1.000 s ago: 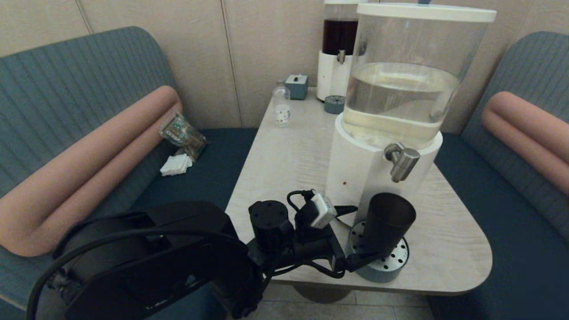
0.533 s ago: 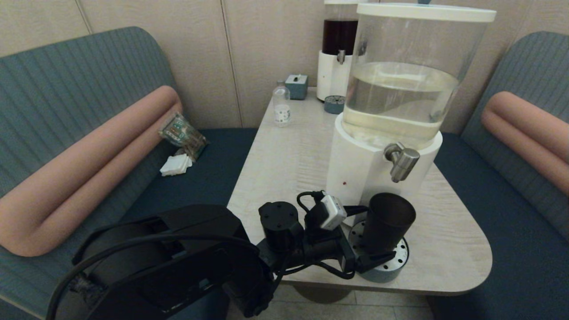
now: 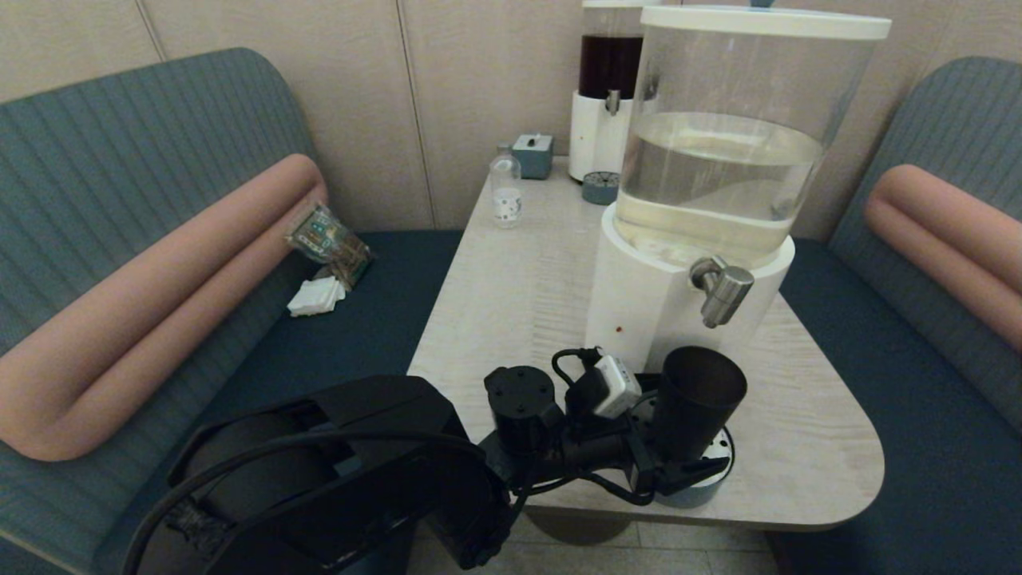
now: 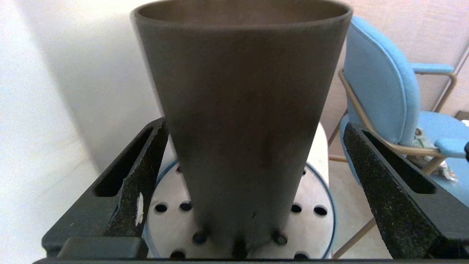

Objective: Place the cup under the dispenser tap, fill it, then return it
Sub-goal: Place the cup next to the water dispenser

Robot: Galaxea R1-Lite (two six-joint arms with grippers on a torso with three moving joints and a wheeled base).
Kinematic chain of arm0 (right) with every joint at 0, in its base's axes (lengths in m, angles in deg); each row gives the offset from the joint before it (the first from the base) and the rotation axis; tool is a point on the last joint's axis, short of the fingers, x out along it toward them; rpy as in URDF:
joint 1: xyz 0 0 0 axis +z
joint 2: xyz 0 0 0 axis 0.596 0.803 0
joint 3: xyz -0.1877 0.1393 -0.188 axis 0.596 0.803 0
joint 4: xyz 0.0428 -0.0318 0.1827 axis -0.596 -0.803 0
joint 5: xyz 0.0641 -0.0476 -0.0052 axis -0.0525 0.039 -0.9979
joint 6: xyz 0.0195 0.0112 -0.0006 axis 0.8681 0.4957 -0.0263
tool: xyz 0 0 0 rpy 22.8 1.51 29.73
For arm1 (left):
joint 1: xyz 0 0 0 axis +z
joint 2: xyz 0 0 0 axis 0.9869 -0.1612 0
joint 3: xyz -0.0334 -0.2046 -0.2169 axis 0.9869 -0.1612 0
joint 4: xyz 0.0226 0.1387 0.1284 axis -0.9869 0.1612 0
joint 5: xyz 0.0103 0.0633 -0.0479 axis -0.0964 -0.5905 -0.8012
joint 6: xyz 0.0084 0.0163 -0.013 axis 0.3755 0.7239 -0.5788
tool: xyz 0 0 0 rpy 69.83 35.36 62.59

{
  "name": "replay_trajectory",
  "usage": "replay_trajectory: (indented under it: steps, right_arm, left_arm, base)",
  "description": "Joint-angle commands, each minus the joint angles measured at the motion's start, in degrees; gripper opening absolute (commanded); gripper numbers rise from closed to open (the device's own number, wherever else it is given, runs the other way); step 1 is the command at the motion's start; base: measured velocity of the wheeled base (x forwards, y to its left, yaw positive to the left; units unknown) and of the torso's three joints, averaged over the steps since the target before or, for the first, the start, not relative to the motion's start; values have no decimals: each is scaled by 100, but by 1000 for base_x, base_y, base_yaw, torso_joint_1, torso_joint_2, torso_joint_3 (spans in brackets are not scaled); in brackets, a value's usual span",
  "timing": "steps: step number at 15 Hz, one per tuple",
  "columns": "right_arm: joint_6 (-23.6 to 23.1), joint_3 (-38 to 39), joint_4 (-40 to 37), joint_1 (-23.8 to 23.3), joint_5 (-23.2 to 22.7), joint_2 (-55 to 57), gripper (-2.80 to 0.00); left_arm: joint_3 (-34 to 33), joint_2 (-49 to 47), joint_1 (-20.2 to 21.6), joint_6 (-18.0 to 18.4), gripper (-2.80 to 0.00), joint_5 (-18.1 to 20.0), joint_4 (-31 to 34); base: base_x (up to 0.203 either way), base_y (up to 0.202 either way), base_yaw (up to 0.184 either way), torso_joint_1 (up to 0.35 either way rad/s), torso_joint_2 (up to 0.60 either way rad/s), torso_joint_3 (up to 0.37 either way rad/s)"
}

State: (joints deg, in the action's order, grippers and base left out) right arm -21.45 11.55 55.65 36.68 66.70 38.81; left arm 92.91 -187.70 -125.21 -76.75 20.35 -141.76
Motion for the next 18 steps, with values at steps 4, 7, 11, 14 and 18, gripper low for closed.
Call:
replay_trajectory:
  steps: [4,7,11,14,18]
  right_arm:
    - [-2,70,5,8,0,-9,-280]
    - [-2,70,5,1,0,-9,-280]
    - [-2,70,5,8,0,-9,-280]
    - [-2,70,5,7,0,-9,-280]
    - [-2,70,5,7,0,-9,-280]
  left_arm:
    - [149,-49,-25,-4,-280,18,62]
    - [193,-104,-25,-13,-280,10,53]
    - [139,-55,-36,-22,-280,-5,42]
    - [-175,163,-58,-24,-280,-31,-5]
    - [-1036,789,-41,-21,-280,-191,-152]
  base:
    - [0,0,0,0,0,0]
    - [0,0,0,0,0,0]
    - [0,0,0,0,0,0]
    - [0,0,0,0,0,0]
    - [0,0,0,0,0,0]
